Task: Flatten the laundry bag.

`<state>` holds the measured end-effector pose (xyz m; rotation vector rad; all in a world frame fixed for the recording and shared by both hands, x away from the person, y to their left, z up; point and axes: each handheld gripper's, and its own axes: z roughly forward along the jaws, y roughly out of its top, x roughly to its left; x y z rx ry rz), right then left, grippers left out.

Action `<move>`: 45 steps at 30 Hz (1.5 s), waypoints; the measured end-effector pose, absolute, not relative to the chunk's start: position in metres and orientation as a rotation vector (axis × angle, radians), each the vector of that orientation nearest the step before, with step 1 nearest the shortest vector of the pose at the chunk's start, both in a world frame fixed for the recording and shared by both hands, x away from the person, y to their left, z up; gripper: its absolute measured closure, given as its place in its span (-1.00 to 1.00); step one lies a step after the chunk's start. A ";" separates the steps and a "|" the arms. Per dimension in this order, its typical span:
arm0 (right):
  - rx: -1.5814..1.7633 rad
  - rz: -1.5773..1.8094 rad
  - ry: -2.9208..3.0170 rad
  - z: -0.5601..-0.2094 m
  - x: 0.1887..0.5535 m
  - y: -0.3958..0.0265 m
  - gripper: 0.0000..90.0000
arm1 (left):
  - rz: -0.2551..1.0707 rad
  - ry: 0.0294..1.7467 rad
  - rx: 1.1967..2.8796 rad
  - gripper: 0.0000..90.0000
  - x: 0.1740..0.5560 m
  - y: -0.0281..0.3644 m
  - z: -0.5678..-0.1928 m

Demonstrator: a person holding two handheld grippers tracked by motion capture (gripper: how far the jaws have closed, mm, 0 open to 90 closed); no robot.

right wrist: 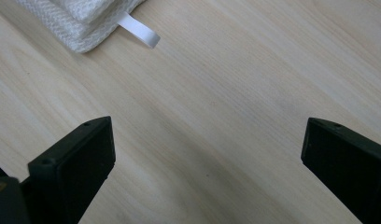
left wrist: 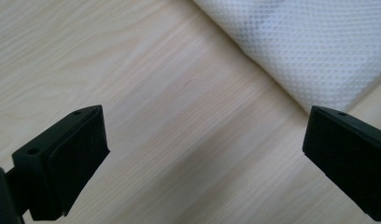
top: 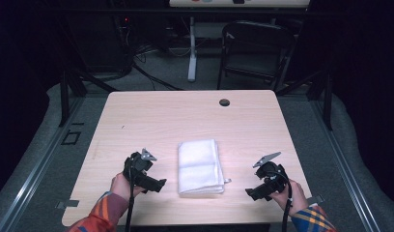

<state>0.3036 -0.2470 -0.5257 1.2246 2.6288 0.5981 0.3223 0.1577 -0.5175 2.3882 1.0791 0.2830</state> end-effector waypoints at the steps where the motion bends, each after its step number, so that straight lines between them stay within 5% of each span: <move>1: 1.229 0.604 2.631 -0.527 0.304 -0.247 -0.94 | 0.284 1.057 2.402 -1.00 0.322 0.153 -0.517; 15: 1.233 0.625 2.619 -0.527 0.307 -0.243 -1.00 | 0.308 0.957 2.417 -1.00 0.320 0.129 -0.513; 26: 1.227 0.647 2.657 -0.529 0.307 -0.239 -0.99 | 0.192 0.814 2.479 -0.99 0.317 0.085 -0.523; 45: 1.231 0.644 2.659 -0.528 0.307 -0.237 -0.94 | 0.198 0.659 2.538 -0.71 0.315 0.050 -0.530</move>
